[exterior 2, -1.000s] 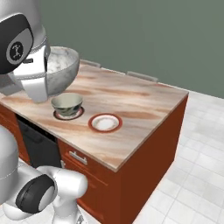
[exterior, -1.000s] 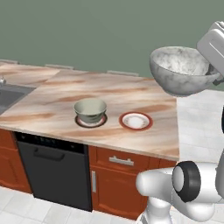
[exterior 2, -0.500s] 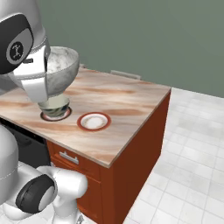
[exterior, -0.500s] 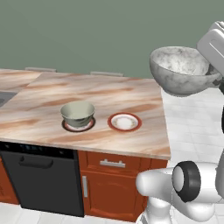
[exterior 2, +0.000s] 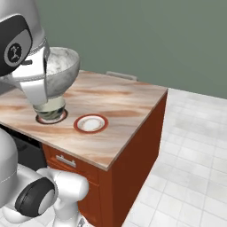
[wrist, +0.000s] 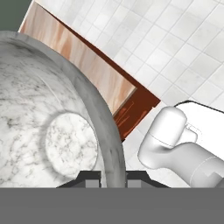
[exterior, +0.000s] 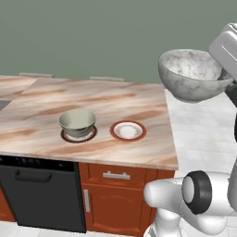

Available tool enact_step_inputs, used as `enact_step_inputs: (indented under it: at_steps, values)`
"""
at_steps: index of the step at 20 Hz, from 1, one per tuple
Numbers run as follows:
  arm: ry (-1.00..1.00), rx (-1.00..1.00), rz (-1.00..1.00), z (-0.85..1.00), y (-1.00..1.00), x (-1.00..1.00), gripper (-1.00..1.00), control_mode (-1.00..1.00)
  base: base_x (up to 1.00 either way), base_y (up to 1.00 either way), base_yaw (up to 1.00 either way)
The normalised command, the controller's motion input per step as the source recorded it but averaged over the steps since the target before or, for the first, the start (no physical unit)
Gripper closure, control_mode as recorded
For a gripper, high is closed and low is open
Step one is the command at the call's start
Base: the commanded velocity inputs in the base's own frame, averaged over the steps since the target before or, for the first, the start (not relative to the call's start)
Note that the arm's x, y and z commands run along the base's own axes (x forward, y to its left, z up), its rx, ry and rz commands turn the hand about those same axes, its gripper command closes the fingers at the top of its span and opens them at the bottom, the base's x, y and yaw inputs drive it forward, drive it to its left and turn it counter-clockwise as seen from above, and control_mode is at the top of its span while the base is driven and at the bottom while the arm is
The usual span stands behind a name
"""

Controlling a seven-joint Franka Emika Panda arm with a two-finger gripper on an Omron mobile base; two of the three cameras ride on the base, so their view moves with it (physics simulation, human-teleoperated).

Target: Move the bowls from the cabinet to the plates on the dining table.

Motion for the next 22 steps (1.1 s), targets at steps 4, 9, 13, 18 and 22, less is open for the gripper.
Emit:
enact_step_inputs:
  at_steps: [4,9,13,18,22]
  values:
    - [0.00,0.00,0.00,0.00,0.00,0.00,1.00,1.00,0.61,0.09,0.00]
    - [0.00,0.00,0.00,0.00,0.00,0.00,1.00,1.00,0.62,0.07,-0.01]
    - [0.00,0.00,0.00,0.00,0.00,0.00,1.00,1.00,0.60,0.22,-0.04]
    - [0.00,0.00,0.00,0.00,0.00,0.00,1.00,1.00,0.54,0.31,-0.06]
    - [0.00,0.00,0.00,0.00,0.00,0.00,1.00,1.00,0.32,0.32,-0.12]
